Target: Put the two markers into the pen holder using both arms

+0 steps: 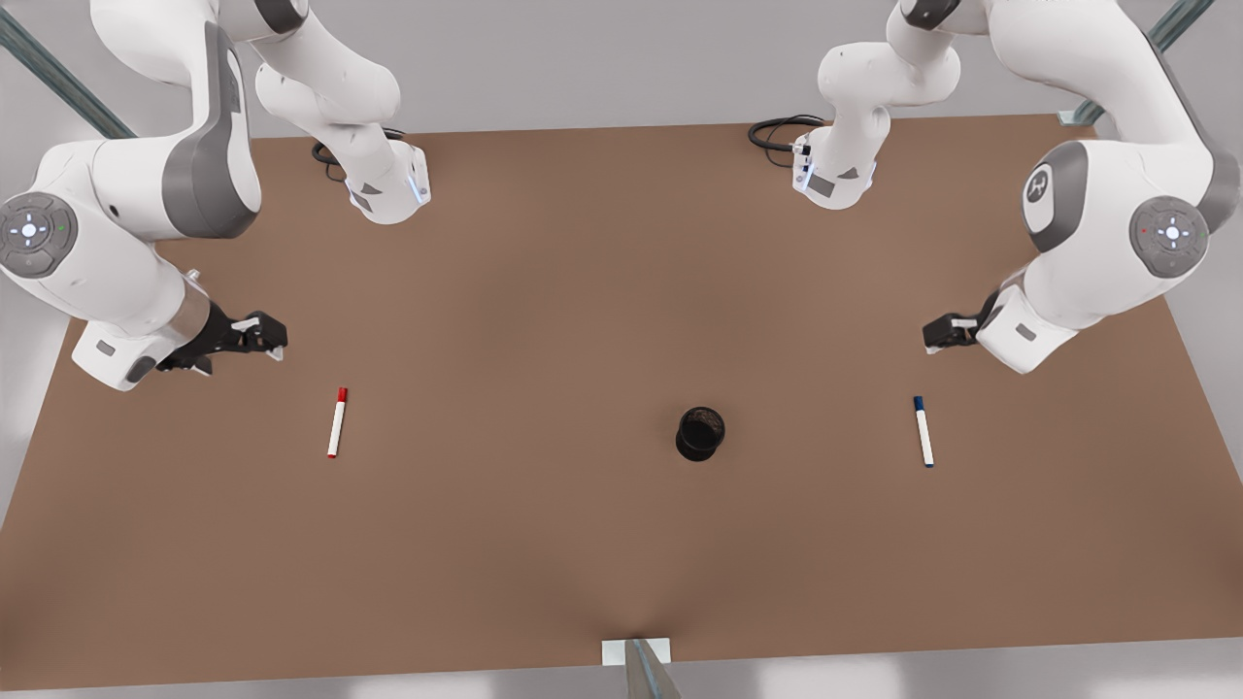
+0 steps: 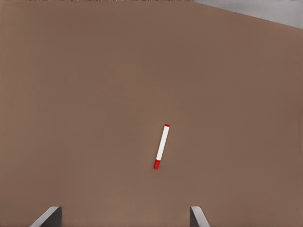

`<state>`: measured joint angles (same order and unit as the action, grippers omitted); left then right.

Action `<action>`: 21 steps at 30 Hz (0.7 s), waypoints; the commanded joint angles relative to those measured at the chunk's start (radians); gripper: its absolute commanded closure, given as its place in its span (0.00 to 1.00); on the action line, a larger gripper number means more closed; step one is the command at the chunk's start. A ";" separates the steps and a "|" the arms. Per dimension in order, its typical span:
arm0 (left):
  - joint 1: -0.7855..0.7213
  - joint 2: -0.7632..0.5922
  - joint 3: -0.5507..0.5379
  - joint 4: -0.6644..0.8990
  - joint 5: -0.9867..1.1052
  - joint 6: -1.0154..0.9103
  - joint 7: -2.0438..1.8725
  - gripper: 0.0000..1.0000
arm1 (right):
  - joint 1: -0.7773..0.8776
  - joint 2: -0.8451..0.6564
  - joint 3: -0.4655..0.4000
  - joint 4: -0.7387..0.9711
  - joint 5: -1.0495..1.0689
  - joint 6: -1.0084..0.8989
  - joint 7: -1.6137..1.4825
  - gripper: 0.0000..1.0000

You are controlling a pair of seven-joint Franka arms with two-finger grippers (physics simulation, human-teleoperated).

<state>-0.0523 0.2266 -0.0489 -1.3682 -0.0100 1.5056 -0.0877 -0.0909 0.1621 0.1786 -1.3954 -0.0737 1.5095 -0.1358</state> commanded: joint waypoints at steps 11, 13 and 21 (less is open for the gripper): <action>0.098 0.252 0.006 -0.232 0.005 0.586 0.048 0.00 | 0.003 -0.001 -0.001 -0.001 0.000 0.018 -0.054 0.00; 0.106 0.254 0.008 -0.325 0.005 0.683 0.036 0.00 | 0.003 -0.001 -0.001 -0.001 0.000 0.018 -0.057 0.00; 0.123 0.309 0.050 -0.433 0.008 0.834 0.034 0.01 | -0.006 0.066 -0.007 -0.004 0.000 0.121 0.004 0.00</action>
<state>0.0708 0.5347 -0.0027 -1.7888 -0.0035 2.1972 -0.0580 -0.0974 0.2171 0.1725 -1.3983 -0.0746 1.5567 -0.1704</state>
